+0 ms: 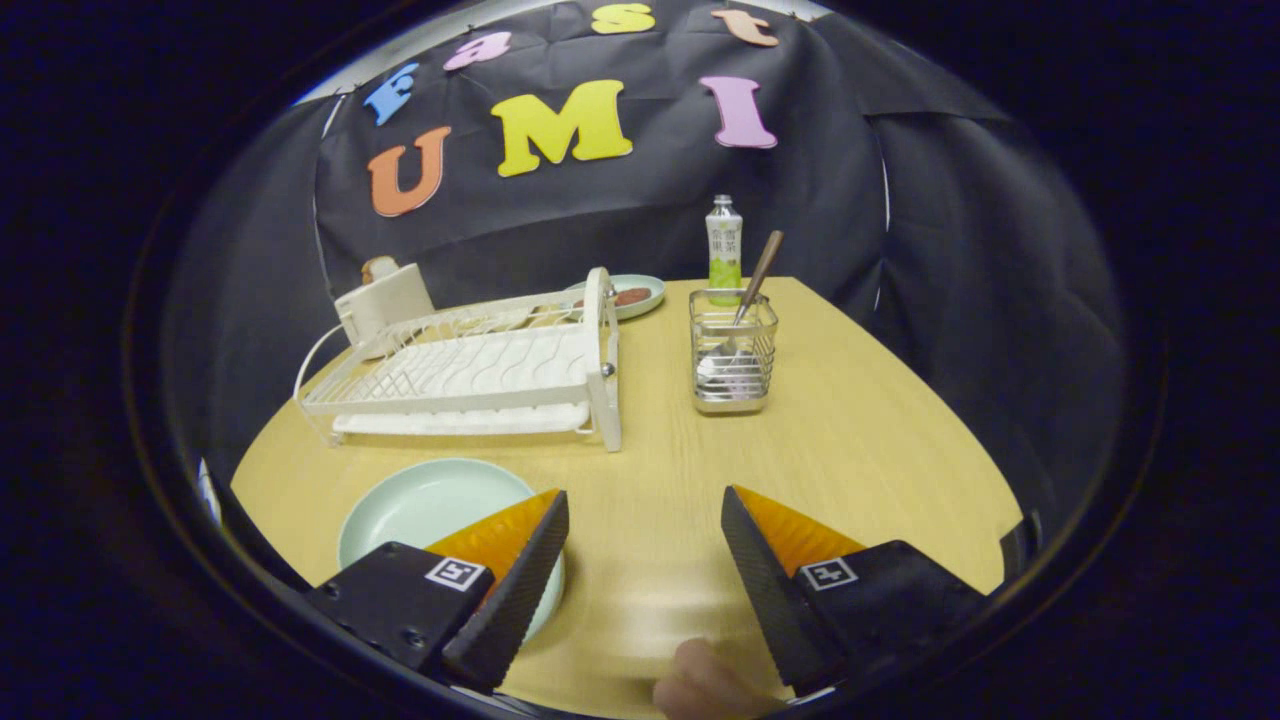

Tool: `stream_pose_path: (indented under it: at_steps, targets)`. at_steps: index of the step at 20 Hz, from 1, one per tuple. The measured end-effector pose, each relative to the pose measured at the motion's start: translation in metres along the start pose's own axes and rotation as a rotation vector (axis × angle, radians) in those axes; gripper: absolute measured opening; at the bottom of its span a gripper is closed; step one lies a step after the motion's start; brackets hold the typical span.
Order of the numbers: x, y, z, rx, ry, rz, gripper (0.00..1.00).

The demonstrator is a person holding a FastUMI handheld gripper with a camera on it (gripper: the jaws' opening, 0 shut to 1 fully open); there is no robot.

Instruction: Take the plate from the dish rack, then take the spoon from the basket and place it into the plate.

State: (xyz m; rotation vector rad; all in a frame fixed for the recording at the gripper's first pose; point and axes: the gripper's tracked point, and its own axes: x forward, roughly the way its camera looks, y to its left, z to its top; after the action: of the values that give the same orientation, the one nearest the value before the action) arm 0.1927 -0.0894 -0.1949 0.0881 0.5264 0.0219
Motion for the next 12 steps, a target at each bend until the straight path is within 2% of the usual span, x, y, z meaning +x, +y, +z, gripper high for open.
stream_pose_path:
  at_steps: [4, 12]
  targets:
    - [0.011, -0.015, 0.032, 0.03, -0.055, 0.023, 0.99]
    - [0.05, -0.043, 0.118, -0.057, -0.182, -0.009, 0.99]
